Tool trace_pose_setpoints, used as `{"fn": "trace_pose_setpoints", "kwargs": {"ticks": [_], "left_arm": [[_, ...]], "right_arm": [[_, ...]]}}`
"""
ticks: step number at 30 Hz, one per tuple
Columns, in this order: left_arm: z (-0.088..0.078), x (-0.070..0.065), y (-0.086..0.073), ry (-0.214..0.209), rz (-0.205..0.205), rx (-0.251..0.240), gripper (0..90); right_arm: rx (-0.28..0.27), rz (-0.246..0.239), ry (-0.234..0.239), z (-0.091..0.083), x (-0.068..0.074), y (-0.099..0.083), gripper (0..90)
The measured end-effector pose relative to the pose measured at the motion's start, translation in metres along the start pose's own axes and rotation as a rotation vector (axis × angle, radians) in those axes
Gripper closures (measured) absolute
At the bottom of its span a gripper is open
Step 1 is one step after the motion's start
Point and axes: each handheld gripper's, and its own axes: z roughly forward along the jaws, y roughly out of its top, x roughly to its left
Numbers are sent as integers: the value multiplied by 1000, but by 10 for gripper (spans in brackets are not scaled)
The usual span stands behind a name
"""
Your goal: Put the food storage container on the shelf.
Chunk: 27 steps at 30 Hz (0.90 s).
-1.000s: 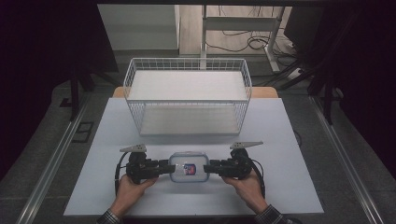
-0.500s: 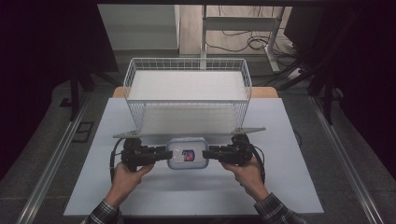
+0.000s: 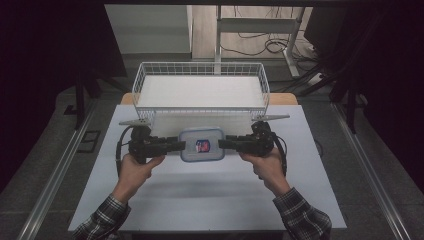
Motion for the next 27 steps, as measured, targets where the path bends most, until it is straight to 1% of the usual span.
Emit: {"fn": "trace_pose_setpoints", "kwargs": {"ticks": [1, 2, 3, 4, 5, 6, 7, 8, 9, 10, 11, 12, 13, 14, 15, 16, 18, 19, 20, 21, 22, 23, 26, 27], "left_arm": [[-1, 0, 3, 2, 3, -1, 578], [-1, 1, 6, 2, 4, -2, 578], [-2, 1, 9, 4, 2, -6, 578], [-3, 1, 13, 7, 4, -8, 578], [-4, 1, 19, 10, 6, -11, 577], [-4, 1, 19, 10, 6, -11, 576], [-6, 1, 25, 15, 7, -14, 576], [-6, 1, 25, 15, 7, -14, 575], [-8, 1, 33, 20, 10, -15, 575], [-8, 1, 33, 20, 10, -15, 575], [-10, 0, 41, 25, 9, -18, 575], [-10, 0, 41, 25, 9, -18, 574], [-12, 0, 49, 30, 17, -23, 574], [-12, 0, 49, 30, 17, -23, 574], [-13, 0, 53, 34, 20, -24, 574], [-14, 0, 57, 33, 19, -26, 573], [-16, 0, 65, 37, 23, -29, 573], [-17, 1, 69, 37, 23, -31, 572], [-19, 3, 78, 38, 24, -36, 572], [-19, 3, 78, 38, 24, -36, 572], [-19, 5, 83, 37, 24, -36, 572], [-19, 6, 86, 36, 21, -40, 572], [-18, 12, 98, 34, 16, -41, 570], [-17, 17, 105, 33, 5, -48, 569]], "right_arm": [[-4, 1, -2, 0, 0, 6, 584], [-4, 1, -2, 0, 0, 6, 584], [-9, 1, -4, 0, 0, 12, 584], [-9, 1, -4, 0, 0, 12, 584], [-13, 1, -3, 0, 1, 18, 583], [-13, 1, -3, 0, 1, 18, 583], [-19, 2, -4, 0, 1, 23, 584], [-19, 2, -4, 0, 1, 23, 584], [-27, 3, -3, 0, 1, 28, 583], [-27, 3, -3, 0, 1, 28, 583], [-35, 2, -1, 0, 1, 35, 584], [-35, 2, -1, 0, 1, 35, 584], [-43, 3, 0, 0, 2, 42, 584], [-43, 3, 0, 0, 2, 42, 584], [-47, 1, 2, -1, 2, 46, 584], [-53, -1, 1, -1, 3, 54, 583], [-56, -4, 1, -1, 3, 57, 584], [-61, -5, 0, 0, 4, 65, 583], [-63, -4, 0, 0, 4, 69, 583], [-68, -3, -2, 0, 3, 74, 583], [-68, -3, -2, 0, 3, 74, 583], [-72, -4, -5, 0, 3, 78, 583], [-82, -1, -11, 1, 0, 87, 582], [-90, 12, -16, 3, -3, 94, 582]]}}
